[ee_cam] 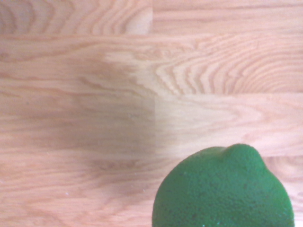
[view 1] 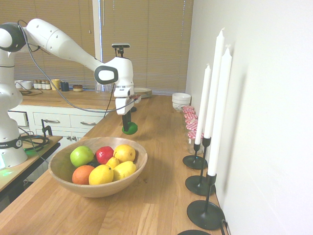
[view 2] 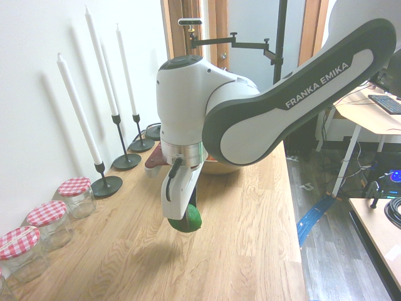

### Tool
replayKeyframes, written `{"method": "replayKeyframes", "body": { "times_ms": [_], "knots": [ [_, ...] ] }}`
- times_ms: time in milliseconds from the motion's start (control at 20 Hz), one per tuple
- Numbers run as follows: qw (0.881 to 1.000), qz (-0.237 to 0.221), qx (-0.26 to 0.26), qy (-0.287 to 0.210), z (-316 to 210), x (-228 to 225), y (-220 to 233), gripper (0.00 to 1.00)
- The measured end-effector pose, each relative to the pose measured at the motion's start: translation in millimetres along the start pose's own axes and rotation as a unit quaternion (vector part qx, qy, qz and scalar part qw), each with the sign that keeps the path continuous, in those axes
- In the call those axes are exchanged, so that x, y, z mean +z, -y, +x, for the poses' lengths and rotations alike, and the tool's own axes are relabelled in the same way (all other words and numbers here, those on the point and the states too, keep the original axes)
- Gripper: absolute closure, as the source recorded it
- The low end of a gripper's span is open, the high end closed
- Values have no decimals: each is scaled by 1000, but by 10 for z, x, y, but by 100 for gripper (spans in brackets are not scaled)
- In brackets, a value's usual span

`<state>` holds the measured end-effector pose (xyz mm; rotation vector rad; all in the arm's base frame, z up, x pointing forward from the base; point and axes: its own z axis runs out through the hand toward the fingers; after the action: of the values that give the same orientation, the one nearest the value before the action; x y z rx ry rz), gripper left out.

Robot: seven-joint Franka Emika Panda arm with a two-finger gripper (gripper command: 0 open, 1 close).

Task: Take green lemon out of the basket

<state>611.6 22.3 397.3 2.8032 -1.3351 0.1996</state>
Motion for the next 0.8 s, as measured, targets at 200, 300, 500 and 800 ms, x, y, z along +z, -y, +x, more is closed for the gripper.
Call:
{"method": "replayKeyframes", "body": {
  "times_ms": [200, 300, 500, 800],
  "knots": [
    [1000, -4, 10, 4, -42, 120, -51, 0],
    [1000, -5, 14, 5, -46, 128, -54, 0],
    [1000, -4, 16, 4, -40, 123, -56, 0],
    [1000, 0, 20, 2, -4, 118, -71, 0]
  ]
}}
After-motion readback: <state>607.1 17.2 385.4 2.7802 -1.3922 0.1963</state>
